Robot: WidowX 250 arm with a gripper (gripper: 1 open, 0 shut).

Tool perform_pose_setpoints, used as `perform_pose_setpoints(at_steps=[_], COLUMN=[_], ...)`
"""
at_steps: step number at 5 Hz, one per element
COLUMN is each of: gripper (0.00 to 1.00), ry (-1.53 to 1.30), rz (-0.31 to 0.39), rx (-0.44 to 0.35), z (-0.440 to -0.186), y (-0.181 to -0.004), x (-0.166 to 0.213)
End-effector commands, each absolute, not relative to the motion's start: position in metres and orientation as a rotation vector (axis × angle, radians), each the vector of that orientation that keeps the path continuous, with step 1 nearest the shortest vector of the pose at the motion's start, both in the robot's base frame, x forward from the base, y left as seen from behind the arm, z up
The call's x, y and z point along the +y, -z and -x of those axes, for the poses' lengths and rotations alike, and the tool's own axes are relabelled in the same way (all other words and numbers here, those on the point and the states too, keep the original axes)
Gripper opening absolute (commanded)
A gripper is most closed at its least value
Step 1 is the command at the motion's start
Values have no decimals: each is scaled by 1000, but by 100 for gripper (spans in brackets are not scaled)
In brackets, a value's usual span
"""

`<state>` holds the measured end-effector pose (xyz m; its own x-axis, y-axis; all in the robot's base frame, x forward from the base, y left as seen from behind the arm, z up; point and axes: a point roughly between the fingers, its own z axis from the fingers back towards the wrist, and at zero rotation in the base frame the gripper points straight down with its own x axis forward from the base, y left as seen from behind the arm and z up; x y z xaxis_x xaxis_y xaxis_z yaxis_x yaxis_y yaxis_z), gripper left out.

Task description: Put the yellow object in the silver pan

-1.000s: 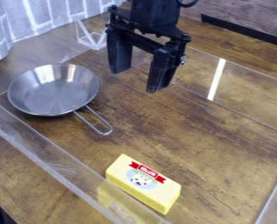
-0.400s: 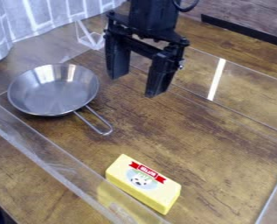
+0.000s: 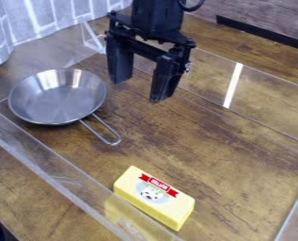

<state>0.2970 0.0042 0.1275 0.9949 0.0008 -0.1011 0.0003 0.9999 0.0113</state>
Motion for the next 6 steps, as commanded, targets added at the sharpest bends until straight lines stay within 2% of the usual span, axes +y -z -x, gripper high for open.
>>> perform_pose_setpoints(at_steps=[1, 6], gripper=[100, 100], ry=[21, 77], rz=[-9, -19], rx=[37, 16], z=[-302, -312], y=[-142, -138], x=[4, 0])
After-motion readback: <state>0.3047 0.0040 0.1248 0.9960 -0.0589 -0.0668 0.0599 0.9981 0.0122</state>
